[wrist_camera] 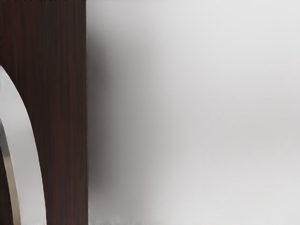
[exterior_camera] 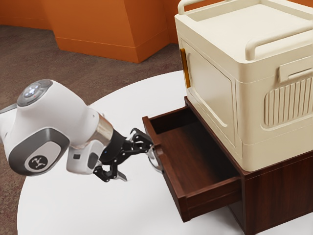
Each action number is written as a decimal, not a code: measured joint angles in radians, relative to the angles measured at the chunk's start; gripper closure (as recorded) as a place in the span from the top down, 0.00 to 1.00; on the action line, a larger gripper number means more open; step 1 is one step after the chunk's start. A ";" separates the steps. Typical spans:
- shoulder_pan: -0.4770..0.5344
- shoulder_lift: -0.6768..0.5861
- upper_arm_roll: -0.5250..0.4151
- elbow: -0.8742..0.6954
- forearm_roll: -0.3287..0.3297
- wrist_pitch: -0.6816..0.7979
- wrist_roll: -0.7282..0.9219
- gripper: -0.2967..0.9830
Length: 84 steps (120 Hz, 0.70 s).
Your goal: Pull the drawer handle with one arm to open the drawer
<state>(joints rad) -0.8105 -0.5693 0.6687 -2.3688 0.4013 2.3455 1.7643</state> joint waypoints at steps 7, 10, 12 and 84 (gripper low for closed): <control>0.016 -0.013 -0.012 -0.012 0.000 -0.001 0.000 0.76; 0.023 -0.020 -0.017 -0.018 0.000 -0.002 0.000 0.76; 0.028 -0.024 -0.020 -0.021 0.000 -0.002 0.000 0.76; 0.140 -0.125 -0.104 -0.111 0.002 -0.034 0.001 0.77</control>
<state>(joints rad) -0.6709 -0.6944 0.5644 -2.4794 0.4037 2.3118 1.7650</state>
